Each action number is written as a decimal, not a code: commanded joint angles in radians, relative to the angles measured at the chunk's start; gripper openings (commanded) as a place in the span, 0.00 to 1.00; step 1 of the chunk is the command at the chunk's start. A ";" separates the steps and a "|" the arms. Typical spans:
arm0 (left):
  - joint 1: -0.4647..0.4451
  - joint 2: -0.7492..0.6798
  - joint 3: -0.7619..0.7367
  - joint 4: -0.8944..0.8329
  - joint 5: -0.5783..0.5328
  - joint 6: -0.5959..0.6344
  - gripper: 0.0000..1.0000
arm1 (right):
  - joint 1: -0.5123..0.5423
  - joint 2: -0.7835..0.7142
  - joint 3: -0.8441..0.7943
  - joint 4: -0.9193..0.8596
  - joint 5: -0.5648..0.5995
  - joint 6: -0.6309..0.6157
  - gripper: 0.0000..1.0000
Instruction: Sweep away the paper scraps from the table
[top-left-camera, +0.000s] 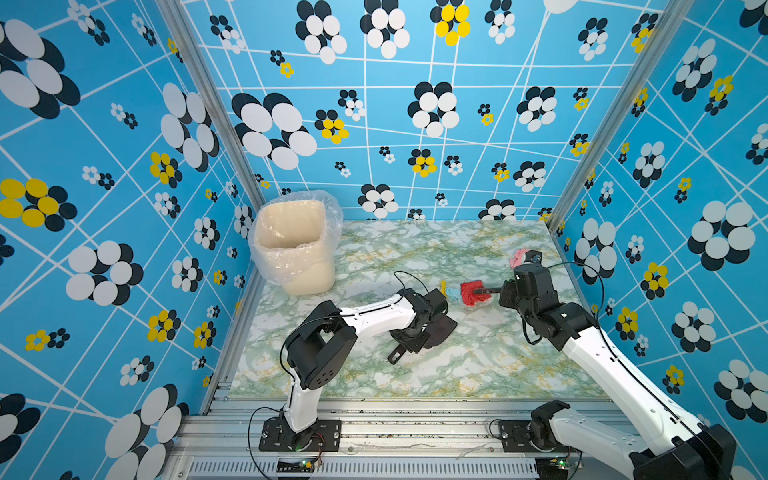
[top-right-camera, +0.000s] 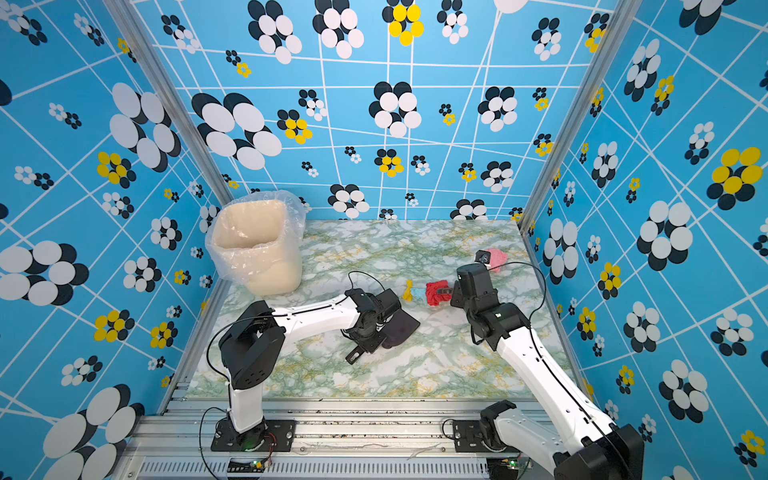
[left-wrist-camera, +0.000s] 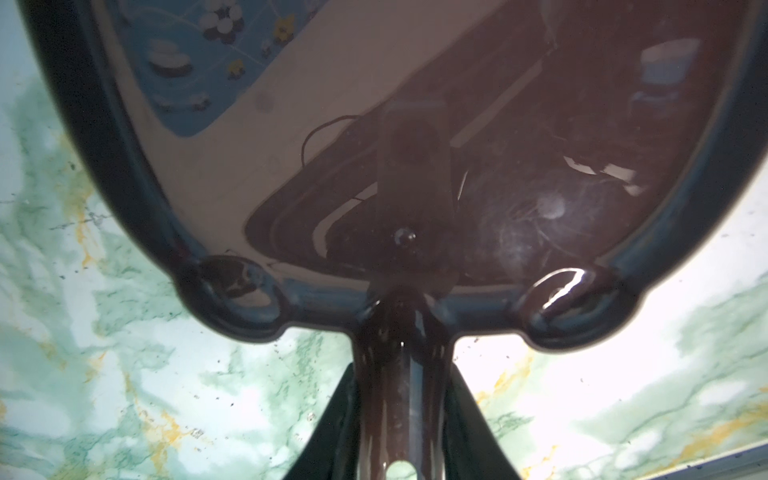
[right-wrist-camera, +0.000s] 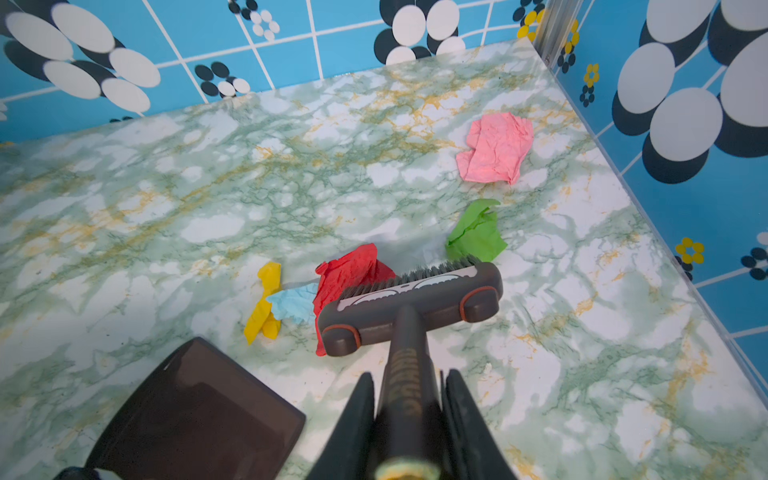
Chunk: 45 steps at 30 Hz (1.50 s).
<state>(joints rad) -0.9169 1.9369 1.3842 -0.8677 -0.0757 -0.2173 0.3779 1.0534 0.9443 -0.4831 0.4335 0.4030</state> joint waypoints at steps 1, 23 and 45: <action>-0.007 0.021 0.015 -0.033 -0.004 -0.005 0.00 | -0.003 -0.035 0.046 0.062 0.012 -0.021 0.00; -0.007 0.033 0.015 -0.025 -0.001 -0.007 0.00 | -0.002 -0.028 -0.048 0.200 -0.349 0.049 0.00; -0.007 0.030 0.015 -0.027 -0.005 -0.007 0.00 | -0.003 -0.091 -0.076 0.056 -0.001 -0.076 0.00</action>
<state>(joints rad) -0.9176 1.9545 1.3911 -0.8650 -0.0757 -0.2173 0.3779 0.9829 0.8608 -0.4149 0.3290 0.3729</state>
